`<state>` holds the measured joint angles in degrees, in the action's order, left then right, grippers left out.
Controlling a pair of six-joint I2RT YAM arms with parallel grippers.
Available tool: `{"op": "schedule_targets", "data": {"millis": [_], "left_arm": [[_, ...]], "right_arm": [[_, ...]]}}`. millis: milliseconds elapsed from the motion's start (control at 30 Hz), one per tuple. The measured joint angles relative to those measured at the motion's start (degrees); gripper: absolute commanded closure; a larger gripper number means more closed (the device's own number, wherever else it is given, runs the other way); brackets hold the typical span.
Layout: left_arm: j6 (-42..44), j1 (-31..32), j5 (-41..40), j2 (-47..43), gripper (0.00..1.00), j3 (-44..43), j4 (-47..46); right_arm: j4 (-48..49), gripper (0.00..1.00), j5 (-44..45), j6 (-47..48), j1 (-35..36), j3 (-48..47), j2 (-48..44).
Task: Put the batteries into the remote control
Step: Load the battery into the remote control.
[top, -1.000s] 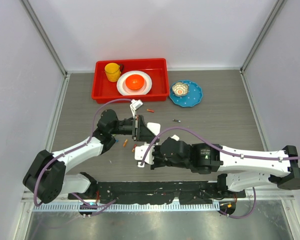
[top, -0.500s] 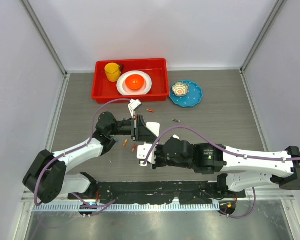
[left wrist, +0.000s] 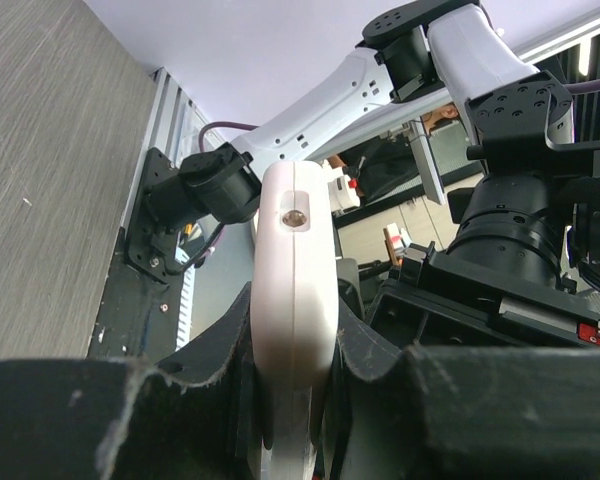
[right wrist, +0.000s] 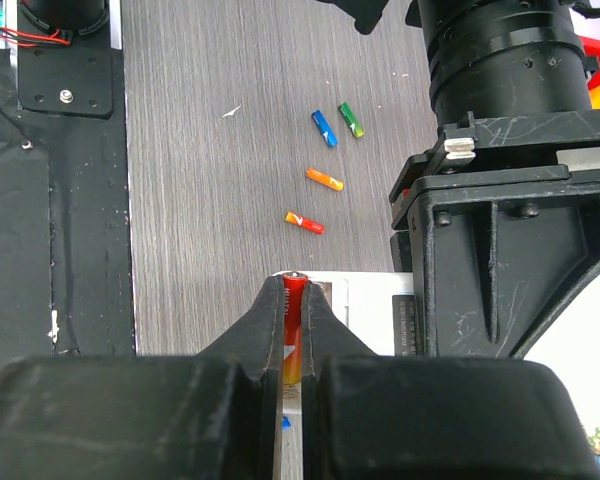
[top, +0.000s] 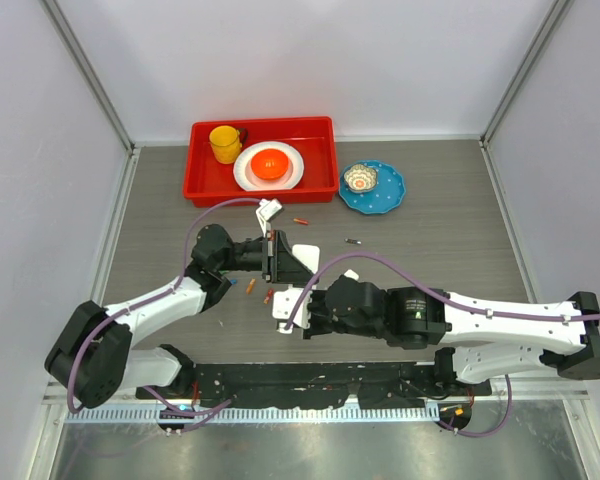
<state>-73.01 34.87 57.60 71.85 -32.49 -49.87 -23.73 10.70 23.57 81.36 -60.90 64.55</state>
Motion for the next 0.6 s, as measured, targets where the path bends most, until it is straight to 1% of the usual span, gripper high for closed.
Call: {"op": "schedule_targets", "data": {"millis": [233, 467, 600], "left_arm": [[0.5, 0.0, -0.2, -0.5, 1.0, 0.0, 2.1], [5.0, 0.1, -0.6, -2.5, 1.0, -1.7, 11.0], [7.0, 0.2, -0.6, -2.7, 1.0, -2.9, 14.6]], "right_arm": [[-0.5, 0.99, 0.1, -0.1, 0.1, -0.4, 0.5], [-2.3, 0.99, 0.4, 0.1, 0.3, -1.1, 1.1], [-2.6, 0.99, 0.6, 0.1, 0.4, -1.3, 1.4]]}}
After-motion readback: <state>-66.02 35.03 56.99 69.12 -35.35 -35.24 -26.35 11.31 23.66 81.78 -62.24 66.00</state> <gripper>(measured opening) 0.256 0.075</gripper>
